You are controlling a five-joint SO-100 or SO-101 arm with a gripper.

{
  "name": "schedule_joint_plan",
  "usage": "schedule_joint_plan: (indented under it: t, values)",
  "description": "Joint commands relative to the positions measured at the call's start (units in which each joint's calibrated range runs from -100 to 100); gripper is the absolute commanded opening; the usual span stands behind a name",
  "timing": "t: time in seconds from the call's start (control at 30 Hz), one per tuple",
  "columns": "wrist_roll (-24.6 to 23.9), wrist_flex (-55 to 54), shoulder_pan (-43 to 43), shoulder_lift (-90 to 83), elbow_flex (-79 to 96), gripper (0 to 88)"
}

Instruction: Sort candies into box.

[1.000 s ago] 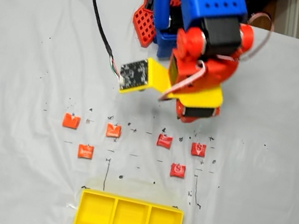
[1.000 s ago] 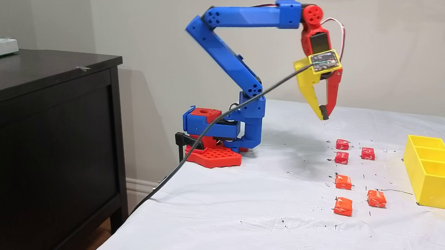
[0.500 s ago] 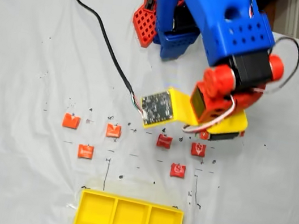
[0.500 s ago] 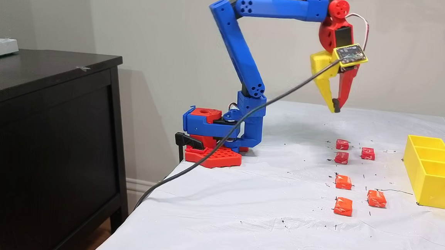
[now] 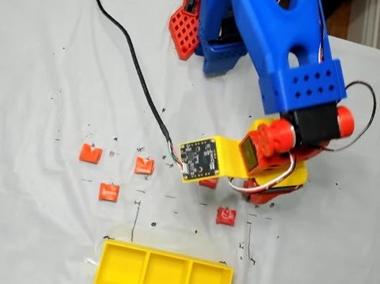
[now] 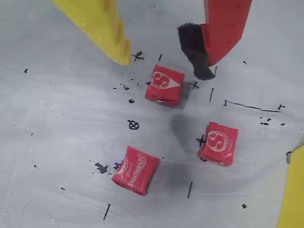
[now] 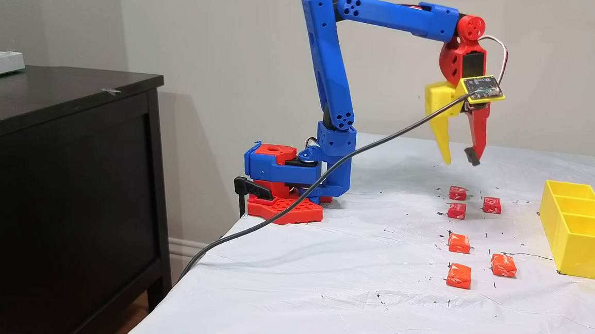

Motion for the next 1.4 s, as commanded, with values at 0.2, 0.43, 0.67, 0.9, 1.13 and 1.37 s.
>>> schedule_joint_plan:
  t: [0.2,0.43,0.67,0.9,1.13,1.37]
  values:
    - [0.24,-1.07,-0.45,2.26,-2.51,26.2]
    - [0.34,-2.14,-2.08,4.12,-1.6,29.6]
    - [0.34,-3.28,-2.63,5.9,-1.24,30.0]
    - [0.59,-3.78,-2.72,8.45,-1.69,31.5]
    - [0.83,-4.35,-3.08,9.13,-1.05,32.1]
    - [0.24,-5.74,-3.17,11.92,-1.15,33.1]
